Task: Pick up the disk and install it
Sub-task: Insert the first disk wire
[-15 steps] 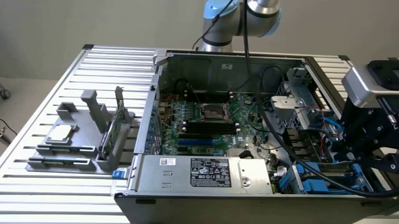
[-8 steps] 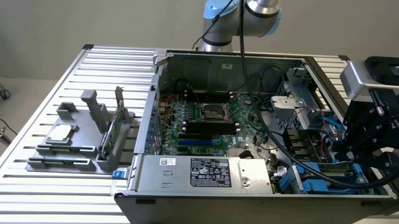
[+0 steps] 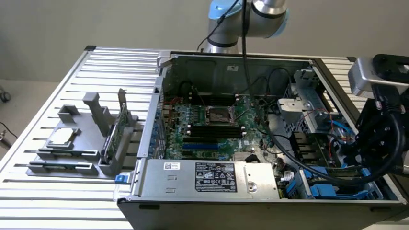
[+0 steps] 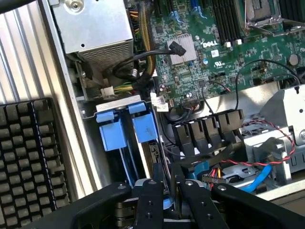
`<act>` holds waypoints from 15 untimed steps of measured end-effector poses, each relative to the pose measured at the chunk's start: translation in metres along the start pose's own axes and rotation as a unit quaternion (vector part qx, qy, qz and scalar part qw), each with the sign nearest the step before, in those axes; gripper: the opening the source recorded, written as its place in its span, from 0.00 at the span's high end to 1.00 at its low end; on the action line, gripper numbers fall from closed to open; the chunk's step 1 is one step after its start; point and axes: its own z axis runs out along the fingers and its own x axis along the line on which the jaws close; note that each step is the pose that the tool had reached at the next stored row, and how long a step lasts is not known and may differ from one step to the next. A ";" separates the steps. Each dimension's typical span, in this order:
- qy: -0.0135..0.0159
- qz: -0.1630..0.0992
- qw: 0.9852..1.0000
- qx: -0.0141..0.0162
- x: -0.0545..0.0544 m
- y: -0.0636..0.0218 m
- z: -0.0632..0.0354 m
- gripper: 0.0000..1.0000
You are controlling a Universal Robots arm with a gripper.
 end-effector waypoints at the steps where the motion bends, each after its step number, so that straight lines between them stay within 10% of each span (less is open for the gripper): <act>1: 0.000 0.008 1.000 0.001 0.000 0.0000 0.0000 0.78; 8: -0.001 0.065 0.998 0.007 0.000 0.0000 0.0000 0.78; 15: -0.002 0.121 0.993 0.013 0.000 0.0000 0.0000 0.78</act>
